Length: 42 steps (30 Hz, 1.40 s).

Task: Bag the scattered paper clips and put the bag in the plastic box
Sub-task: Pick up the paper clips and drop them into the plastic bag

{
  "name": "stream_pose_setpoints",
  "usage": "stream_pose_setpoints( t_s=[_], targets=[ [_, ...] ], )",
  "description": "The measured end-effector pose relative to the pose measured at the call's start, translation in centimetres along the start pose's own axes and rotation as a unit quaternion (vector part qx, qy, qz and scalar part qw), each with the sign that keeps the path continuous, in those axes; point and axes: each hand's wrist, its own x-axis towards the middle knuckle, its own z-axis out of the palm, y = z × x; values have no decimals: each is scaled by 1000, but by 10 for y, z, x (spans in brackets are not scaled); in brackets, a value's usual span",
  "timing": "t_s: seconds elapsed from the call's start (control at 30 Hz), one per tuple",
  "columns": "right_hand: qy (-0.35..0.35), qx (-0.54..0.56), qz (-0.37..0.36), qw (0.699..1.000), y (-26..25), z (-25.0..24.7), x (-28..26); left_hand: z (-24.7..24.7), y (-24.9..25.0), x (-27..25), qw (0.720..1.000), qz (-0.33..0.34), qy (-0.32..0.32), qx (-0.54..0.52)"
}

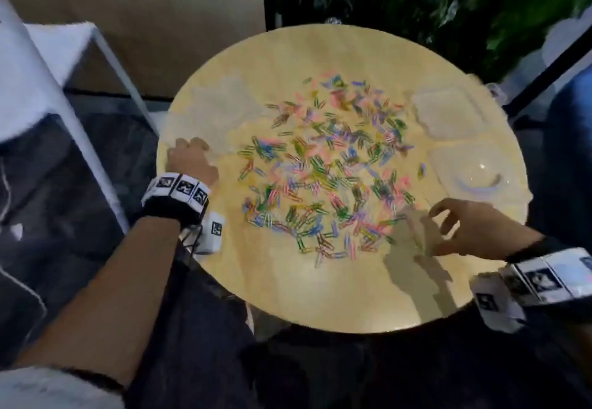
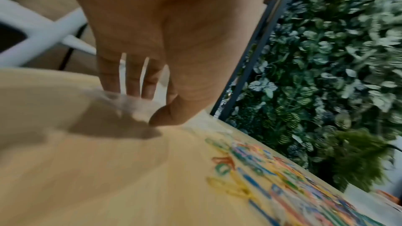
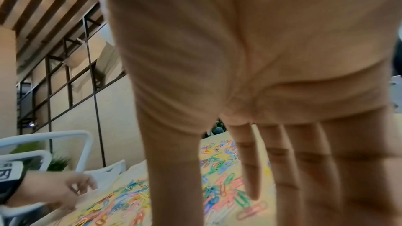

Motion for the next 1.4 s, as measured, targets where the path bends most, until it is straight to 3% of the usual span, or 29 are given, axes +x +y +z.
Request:
stream_pose_setpoints(
  t_s=[0.1, 0.17, 0.23, 0.33, 0.4, 0.6, 0.77, 0.9, 1.07, 1.2, 1.3, 1.4],
  targets=[
    [-12, 69, 41, 997, -1, 21, -13, -2, -15, -17, 999, 7, 19, -25],
    [-7, 50, 48, 998, -8, 36, -23, -8, -21, -36, 998, 6, 25, -54],
    [33, 17, 62, 997, -17, 49, -33, -16, -23, -57, 996, -1, 13, -85],
    [97, 68, 56, 991, -25, 59, -23, -33, -18, -77, 986, -8, 39, -159],
    [98, 70, 30, 992, -31, 61, -11, -45, -9, -84, 978, 27, 61, -197],
    [111, 50, -21, 992, -59, 68, 6, -71, 42, -101, 957, 121, 48, -259],
    [152, -85, -133, 976, -69, 74, 23, -61, 84, -113, 958, 167, 8, -233],
    [178, -99, -133, 970, -77, 66, 47, -44, 94, -103, 954, 158, -20, -255],
    [175, -64, -78, 979, -81, 40, 70, -31, 93, -87, 921, 181, -96, -332],
    [151, 95, -64, 982, -62, 4, 70, -19, 113, -73, 915, 218, -143, -308],
    [146, 296, -105, 938, -65, -18, 62, -11, 134, -69, 908, 240, -163, -303],
    [78, 541, -155, 823, -79, -27, 52, -6, 148, -70, 906, 251, -158, -302]
  ],
)
